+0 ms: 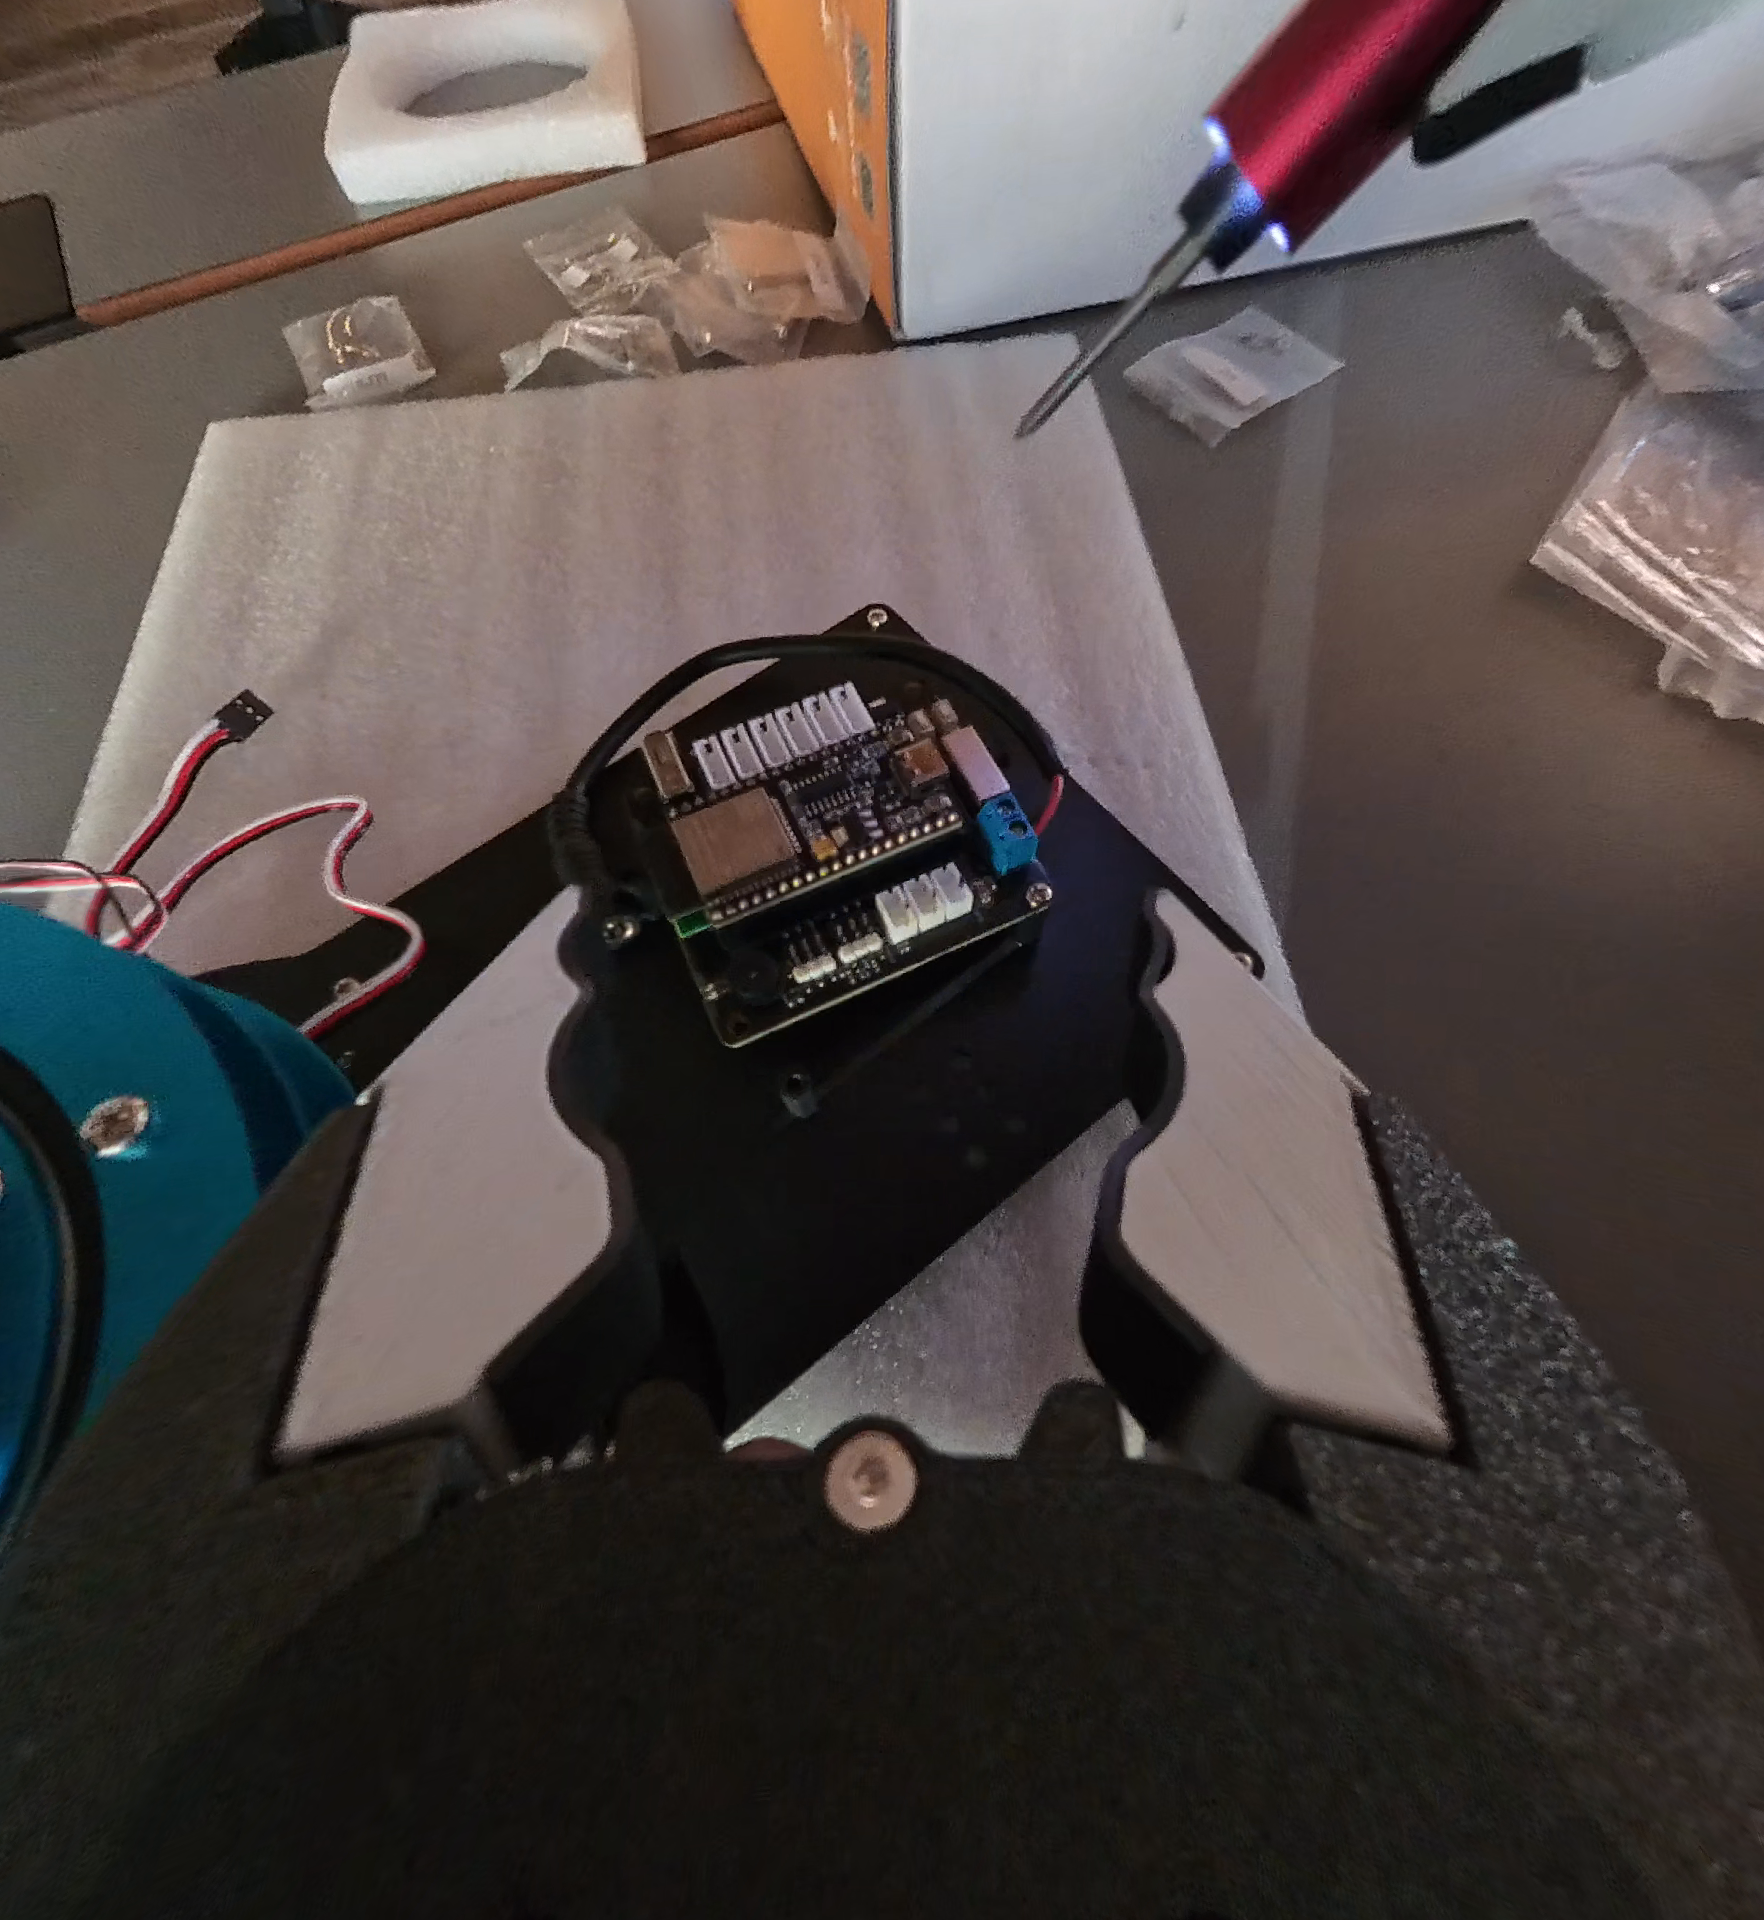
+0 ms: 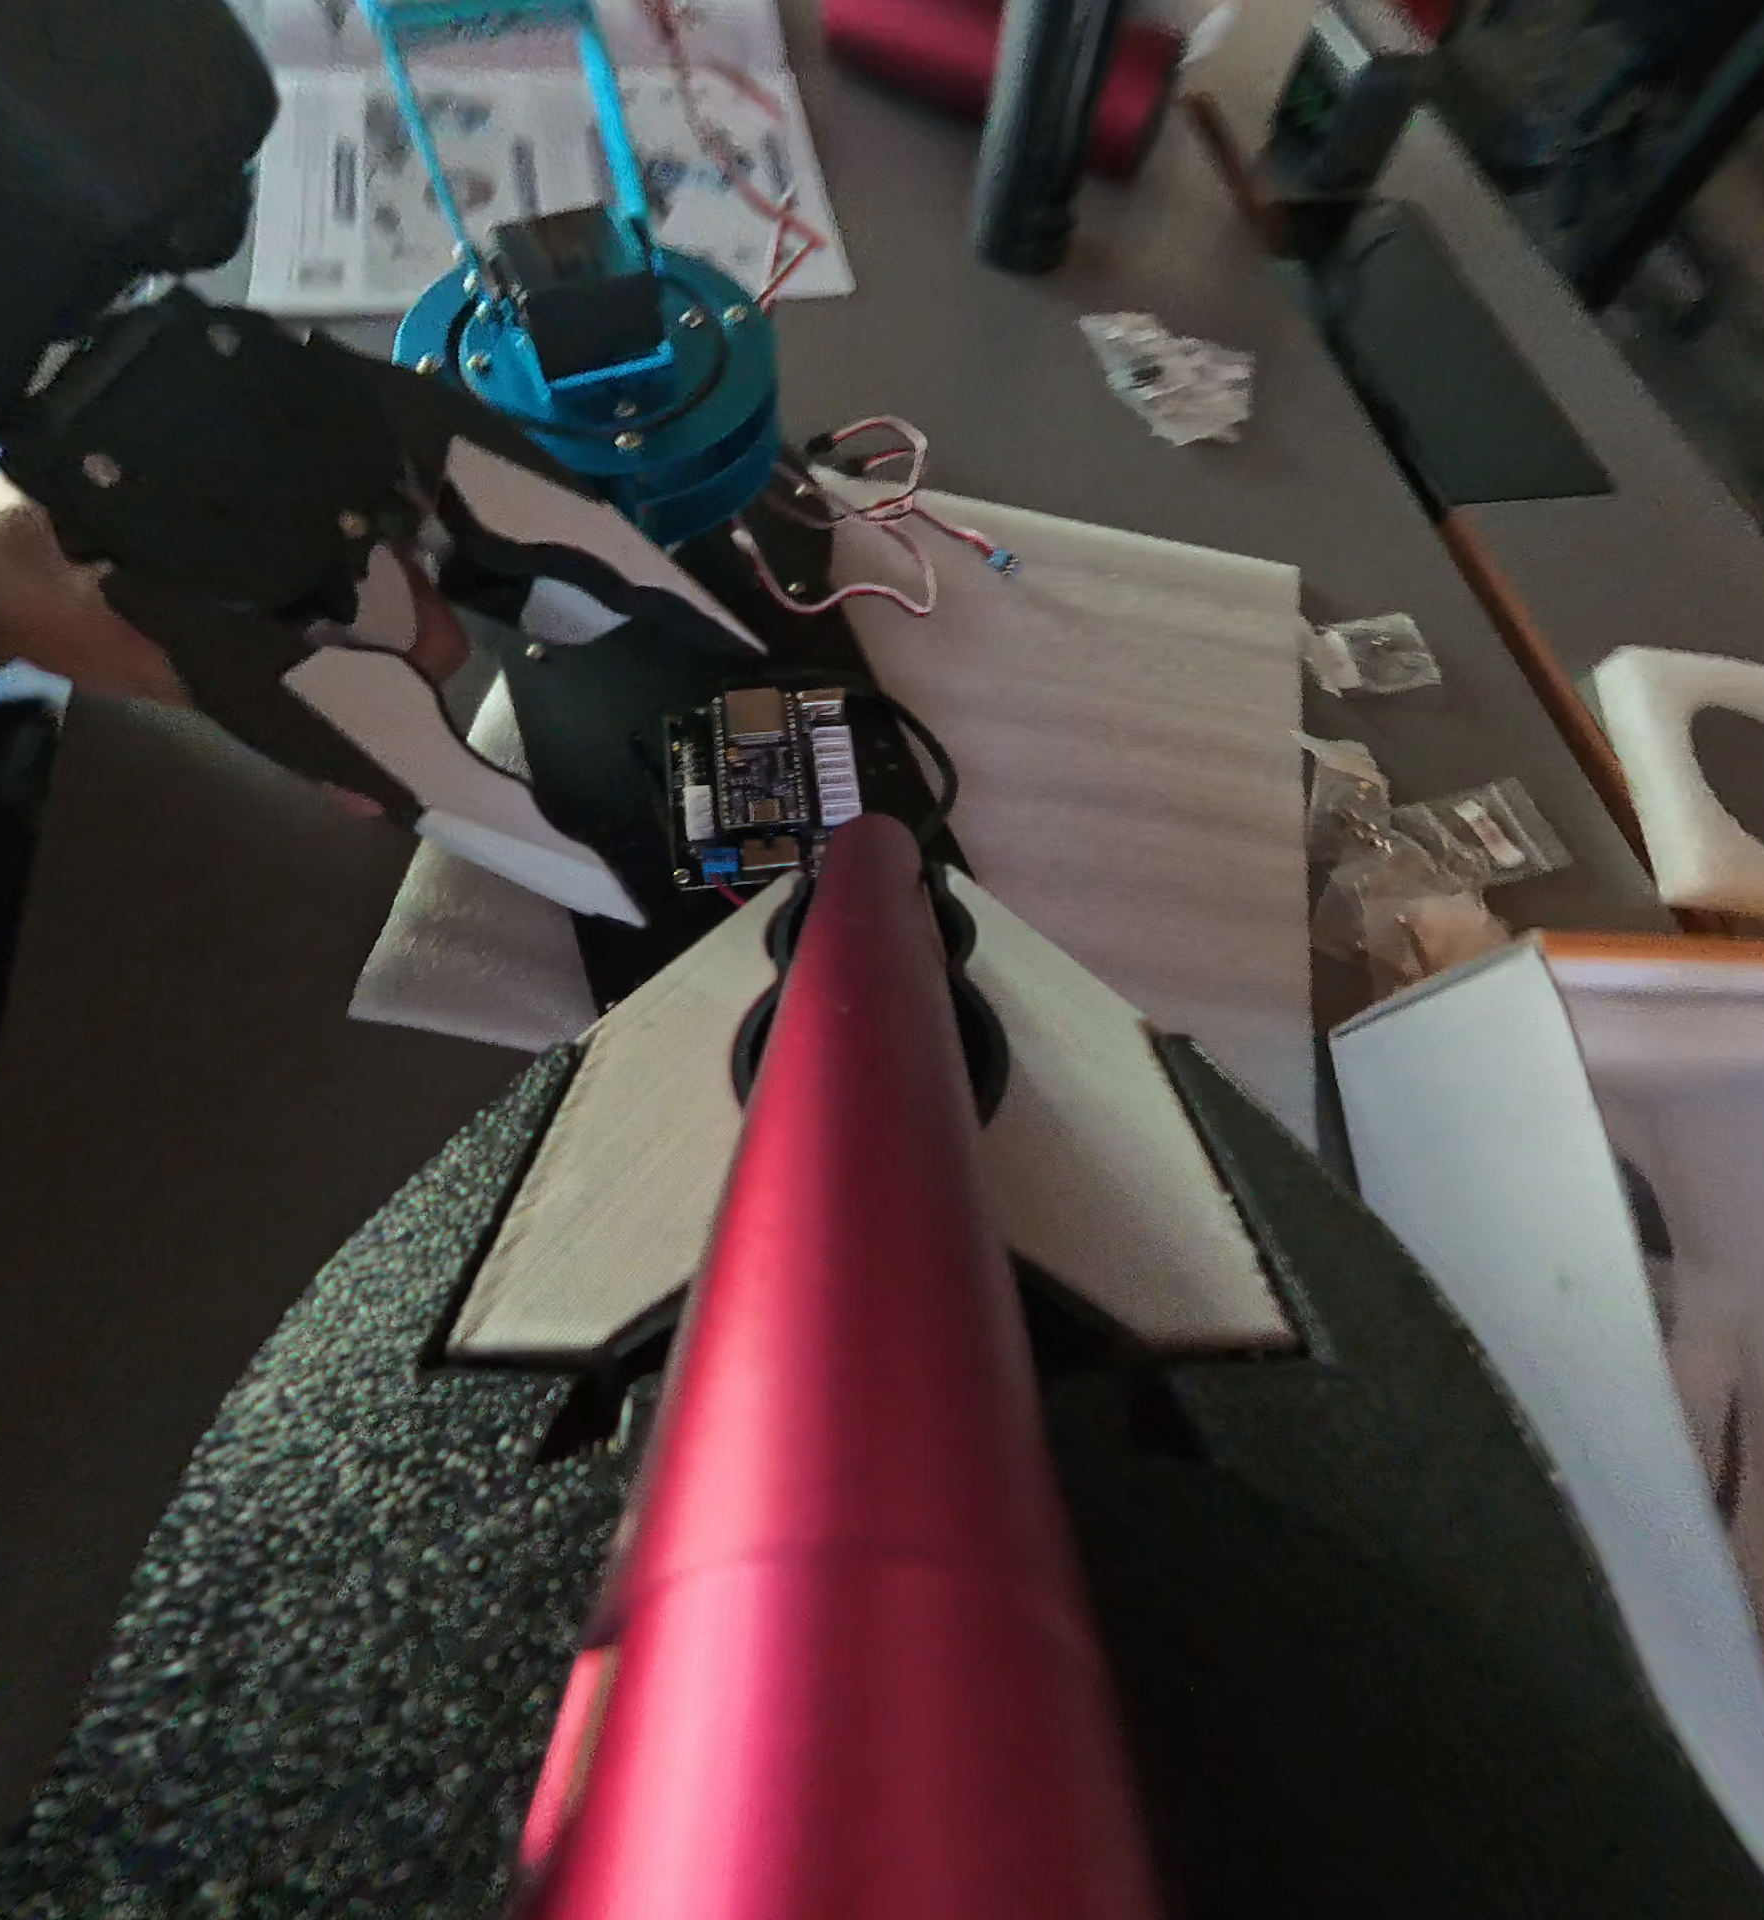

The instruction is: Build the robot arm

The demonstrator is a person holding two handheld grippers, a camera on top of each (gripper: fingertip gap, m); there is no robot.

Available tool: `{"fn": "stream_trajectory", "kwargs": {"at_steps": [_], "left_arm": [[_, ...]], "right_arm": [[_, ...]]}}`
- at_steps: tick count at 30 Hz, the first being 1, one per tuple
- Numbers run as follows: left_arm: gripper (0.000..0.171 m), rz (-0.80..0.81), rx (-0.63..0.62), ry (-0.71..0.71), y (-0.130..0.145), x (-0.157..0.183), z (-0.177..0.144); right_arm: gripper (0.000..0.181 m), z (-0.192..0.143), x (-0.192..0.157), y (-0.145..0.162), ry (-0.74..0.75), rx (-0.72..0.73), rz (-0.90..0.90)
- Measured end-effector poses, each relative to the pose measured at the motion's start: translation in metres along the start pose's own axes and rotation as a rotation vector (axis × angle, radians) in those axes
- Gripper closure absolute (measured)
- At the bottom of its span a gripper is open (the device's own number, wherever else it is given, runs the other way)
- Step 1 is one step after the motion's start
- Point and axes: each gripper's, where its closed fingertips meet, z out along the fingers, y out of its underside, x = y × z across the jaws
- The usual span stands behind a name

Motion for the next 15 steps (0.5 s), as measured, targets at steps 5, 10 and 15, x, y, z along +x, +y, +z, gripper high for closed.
{"fn": "stream_trajectory", "kwargs": {"at_steps": [5, 10, 15], "left_arm": [[0.073, -0.071, -0.057, 0.016, 0.007, 0.007, 0.008], [0.092, -0.069, -0.083, -0.045, 0.012, 0.002, 0.009], [0.098, -0.066, -0.092, -0.093, 0.014, -0.001, 0.008]], "right_arm": [[0.160, 0.003, 0.015, 0.027, 0.095, 0.155, 0.167], [0.160, 0.006, 0.019, 0.047, 0.139, 0.136, 0.180], [0.160, 0.014, 0.000, 0.046, 0.076, 0.128, 0.172]]}}
